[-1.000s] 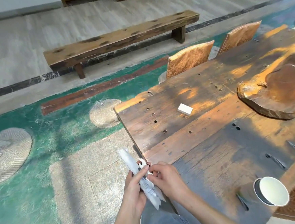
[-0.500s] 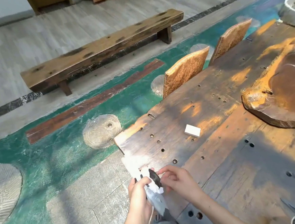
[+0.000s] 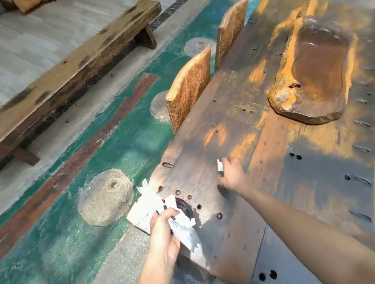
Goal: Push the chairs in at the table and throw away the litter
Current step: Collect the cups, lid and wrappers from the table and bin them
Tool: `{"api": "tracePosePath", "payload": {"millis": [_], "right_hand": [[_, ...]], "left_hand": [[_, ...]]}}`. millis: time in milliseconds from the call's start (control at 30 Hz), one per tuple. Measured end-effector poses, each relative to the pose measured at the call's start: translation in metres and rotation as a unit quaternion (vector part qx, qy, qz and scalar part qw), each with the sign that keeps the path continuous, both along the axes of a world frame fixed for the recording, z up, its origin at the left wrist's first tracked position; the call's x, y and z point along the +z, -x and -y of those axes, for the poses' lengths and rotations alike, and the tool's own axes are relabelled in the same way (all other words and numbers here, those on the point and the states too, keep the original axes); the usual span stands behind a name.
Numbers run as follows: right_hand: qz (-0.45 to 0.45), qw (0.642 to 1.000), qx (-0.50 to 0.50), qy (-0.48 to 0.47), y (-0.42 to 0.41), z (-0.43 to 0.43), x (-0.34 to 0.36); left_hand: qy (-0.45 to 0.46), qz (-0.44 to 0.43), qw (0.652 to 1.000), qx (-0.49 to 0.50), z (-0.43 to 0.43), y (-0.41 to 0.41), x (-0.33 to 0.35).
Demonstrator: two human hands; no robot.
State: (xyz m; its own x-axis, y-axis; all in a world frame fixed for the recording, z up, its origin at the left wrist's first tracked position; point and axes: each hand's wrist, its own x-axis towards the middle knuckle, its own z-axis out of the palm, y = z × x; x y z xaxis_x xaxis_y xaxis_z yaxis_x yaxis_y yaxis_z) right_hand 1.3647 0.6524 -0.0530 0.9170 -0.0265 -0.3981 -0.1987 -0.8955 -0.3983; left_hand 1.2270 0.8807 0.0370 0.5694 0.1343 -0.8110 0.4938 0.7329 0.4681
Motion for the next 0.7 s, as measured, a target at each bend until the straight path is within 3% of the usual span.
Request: {"api": "tracePosePath", "payload": {"millis": [100,267,400,533,700], "right_hand": [[-0.024,0.998,0.017,0.049,-0.033,0.004,-0.014],[-0.154,0.98,-0.021,0.123,-0.061,-0.005,-0.045],[-0.152,0.975,-0.062,0.151,-0.061,-0.014,-0.055],[-0.134,0.978,-0.102,0.121,-0.05,-0.019,-0.056],[-0.101,0.972,-0.208,0.036,-0.018,-0.023,-0.039]], "left_hand": [[0.02,0.009,0.999,-0.025,-0.02,-0.023,0.01],[0.048,0.021,0.993,-0.108,-0.059,-0.061,0.009],[0.066,-0.002,0.988,-0.137,-0.08,-0.089,-0.002],[0.065,-0.047,0.978,-0.194,-0.089,-0.111,-0.021],[0.058,-0.018,0.958,-0.279,-0.075,-0.136,-0.027]]}}
